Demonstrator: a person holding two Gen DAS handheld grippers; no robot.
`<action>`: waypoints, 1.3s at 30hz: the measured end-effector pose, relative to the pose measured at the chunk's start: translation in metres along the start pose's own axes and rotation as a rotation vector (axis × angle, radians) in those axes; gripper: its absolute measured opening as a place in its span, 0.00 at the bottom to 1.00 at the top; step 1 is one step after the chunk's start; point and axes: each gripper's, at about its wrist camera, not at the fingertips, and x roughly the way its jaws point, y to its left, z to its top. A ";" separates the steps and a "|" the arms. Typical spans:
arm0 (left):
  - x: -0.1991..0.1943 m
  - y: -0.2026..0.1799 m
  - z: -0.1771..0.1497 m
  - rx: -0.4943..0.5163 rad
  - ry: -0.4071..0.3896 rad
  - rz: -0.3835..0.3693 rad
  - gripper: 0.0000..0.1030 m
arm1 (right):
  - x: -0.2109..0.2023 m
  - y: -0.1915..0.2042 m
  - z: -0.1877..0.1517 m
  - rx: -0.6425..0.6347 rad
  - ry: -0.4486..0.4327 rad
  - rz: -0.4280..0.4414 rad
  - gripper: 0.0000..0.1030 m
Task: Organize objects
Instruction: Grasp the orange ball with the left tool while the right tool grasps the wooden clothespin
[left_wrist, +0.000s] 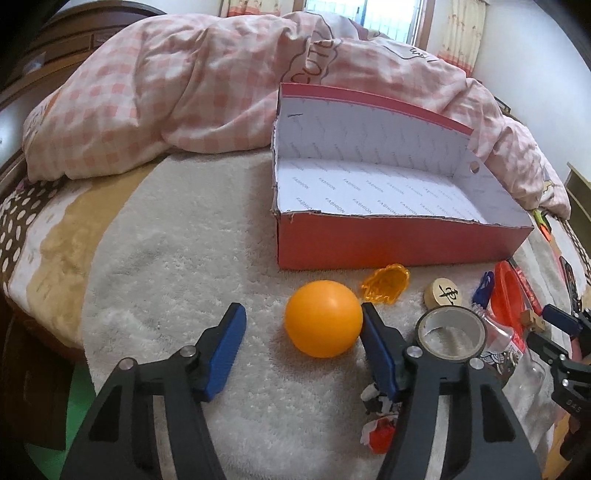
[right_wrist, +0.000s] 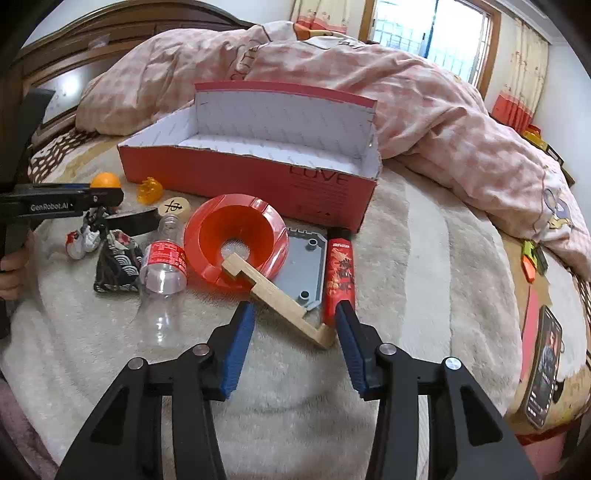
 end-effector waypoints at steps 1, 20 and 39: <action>0.000 -0.001 0.000 0.004 -0.003 0.000 0.61 | 0.002 0.000 0.001 -0.008 -0.003 -0.004 0.45; -0.003 -0.009 -0.001 0.051 -0.021 -0.022 0.37 | 0.000 0.005 0.005 0.030 -0.068 -0.011 0.12; -0.025 -0.018 -0.001 0.091 -0.060 -0.043 0.37 | -0.020 0.001 0.007 0.147 -0.121 0.061 0.12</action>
